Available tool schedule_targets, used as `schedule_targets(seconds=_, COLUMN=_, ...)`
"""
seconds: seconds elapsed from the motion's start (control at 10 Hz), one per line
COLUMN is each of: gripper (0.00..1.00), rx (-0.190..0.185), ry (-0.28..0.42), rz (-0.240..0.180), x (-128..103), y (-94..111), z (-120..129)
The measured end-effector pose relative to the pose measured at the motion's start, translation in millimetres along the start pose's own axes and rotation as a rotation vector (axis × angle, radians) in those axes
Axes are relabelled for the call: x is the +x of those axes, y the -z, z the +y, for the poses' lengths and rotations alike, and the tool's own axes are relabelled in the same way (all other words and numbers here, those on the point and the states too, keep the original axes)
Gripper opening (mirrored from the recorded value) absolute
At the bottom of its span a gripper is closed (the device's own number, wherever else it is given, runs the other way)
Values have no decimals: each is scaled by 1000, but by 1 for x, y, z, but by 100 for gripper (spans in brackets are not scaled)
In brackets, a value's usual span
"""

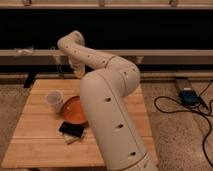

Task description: Stand the bottle upright

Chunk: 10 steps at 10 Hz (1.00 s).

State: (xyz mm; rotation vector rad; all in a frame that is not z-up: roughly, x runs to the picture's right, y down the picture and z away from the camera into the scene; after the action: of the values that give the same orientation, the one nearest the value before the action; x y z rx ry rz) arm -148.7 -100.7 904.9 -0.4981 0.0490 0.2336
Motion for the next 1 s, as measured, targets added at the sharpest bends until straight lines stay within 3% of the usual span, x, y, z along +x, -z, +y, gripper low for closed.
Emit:
schedule_targets(seconds=0.5, gripper=0, rx=-98, ry=-80, rz=-127, x=6, y=15, z=-9)
schedule_targets(seconds=1.0, gripper=0, rx=-169, ry=-166, rz=-275, x=24, y=19, z=-19)
